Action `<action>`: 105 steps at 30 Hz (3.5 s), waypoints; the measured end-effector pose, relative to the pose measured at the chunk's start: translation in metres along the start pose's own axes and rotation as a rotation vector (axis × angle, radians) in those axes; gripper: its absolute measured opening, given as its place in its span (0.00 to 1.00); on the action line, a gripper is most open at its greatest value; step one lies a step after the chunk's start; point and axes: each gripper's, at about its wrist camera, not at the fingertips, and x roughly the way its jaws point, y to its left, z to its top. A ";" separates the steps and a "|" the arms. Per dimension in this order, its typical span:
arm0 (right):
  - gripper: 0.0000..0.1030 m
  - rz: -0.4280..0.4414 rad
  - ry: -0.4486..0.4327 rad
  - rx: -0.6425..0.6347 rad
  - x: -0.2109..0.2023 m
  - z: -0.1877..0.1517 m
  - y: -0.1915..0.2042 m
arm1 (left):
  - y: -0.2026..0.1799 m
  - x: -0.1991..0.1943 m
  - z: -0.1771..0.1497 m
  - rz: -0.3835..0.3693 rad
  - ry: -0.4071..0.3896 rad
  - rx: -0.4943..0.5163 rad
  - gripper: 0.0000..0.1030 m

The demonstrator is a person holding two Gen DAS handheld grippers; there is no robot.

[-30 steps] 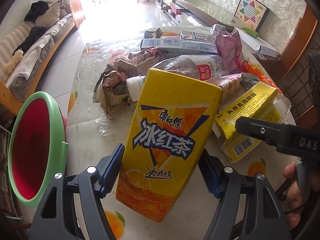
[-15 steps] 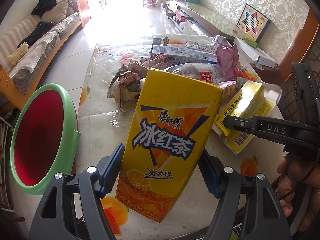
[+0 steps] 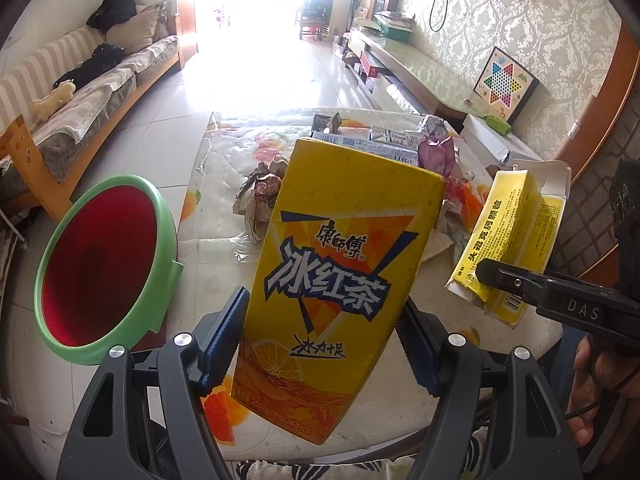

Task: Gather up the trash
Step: 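Carry both items to the green bucket while the left tool releases the tea carton inside, then lower the yellow box into the bucket and open the right tool, then move both tools back over the trash on the table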

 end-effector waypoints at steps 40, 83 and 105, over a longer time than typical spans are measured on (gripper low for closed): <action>0.41 0.117 -0.053 -0.493 0.040 0.061 0.237 | 0.209 -0.044 0.032 0.287 -0.116 -0.349 0.67; 0.48 0.202 0.102 -0.657 0.148 0.029 0.362 | 0.305 -0.080 -0.044 0.372 -0.114 -0.588 0.93; 0.90 0.148 0.058 -0.589 0.108 0.036 0.317 | 0.269 -0.086 -0.029 0.327 -0.143 -0.548 0.93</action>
